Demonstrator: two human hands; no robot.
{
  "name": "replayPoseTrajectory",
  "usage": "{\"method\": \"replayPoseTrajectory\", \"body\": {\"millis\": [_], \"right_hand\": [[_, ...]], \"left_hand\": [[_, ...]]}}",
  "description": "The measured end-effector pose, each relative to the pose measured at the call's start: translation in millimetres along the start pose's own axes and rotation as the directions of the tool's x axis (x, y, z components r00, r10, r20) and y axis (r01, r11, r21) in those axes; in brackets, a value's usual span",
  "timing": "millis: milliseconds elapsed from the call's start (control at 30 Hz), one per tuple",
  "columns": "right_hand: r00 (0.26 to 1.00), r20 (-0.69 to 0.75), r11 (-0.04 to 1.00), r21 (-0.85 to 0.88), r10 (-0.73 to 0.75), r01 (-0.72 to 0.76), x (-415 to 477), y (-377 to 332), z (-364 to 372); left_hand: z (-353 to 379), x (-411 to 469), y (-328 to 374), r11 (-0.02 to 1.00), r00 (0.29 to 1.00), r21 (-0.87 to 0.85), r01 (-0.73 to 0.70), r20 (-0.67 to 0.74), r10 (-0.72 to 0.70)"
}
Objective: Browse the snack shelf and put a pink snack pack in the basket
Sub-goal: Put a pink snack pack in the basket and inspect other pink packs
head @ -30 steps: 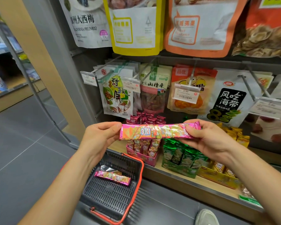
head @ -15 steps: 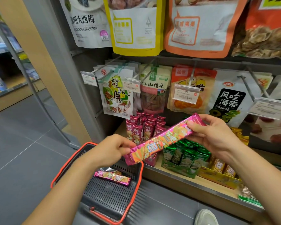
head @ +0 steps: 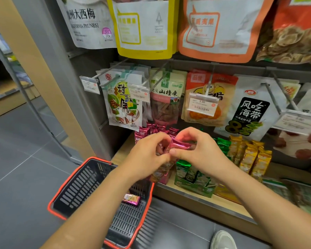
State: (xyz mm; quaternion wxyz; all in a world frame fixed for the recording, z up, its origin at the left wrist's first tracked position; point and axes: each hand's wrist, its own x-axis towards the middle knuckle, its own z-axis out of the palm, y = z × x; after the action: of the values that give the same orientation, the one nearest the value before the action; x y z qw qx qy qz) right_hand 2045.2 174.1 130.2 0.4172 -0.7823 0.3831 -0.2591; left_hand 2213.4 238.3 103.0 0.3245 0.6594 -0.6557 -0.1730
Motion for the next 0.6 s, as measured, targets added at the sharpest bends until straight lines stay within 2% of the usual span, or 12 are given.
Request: {"method": "replayPoseTrajectory", "body": {"millis": [133,167,233,333,467,600], "right_hand": [[0.944,0.298,0.983,0.067,0.145,-0.172,15.4,6.9,-14.0],[0.944,0.291,0.987,0.006,0.152,-0.161,23.1,10.8,-17.9],[0.976,0.169,0.971,-0.218,0.134,-0.096,43.0,19.2,-24.4],[0.991,0.047,0.86,-0.503,0.125,-0.084,69.2,31.5,-18.0],[0.976,0.067,0.687,-0.72,0.209,-0.098,86.4,56.0,11.7],[0.96,0.125,0.569,-0.821,0.25,-0.041,95.0,74.6,33.7]], "left_hand": [[-1.9,12.3,-11.0,0.998,0.999,0.069,0.009,0.038,-0.012],[-2.4,15.6,-13.9,0.997,1.0,0.079,0.017,0.019,-0.019],[-4.2,22.6,-20.7,0.996,1.0,0.092,0.013,-0.014,-0.012],[-1.1,32.8,-34.8,0.986,0.999,0.164,-0.017,-0.03,0.022],[16.5,39.6,-50.5,0.978,1.0,0.207,-0.003,-0.01,0.005],[38.1,38.7,-65.1,0.976,0.999,0.218,-0.002,0.035,-0.006]]}}
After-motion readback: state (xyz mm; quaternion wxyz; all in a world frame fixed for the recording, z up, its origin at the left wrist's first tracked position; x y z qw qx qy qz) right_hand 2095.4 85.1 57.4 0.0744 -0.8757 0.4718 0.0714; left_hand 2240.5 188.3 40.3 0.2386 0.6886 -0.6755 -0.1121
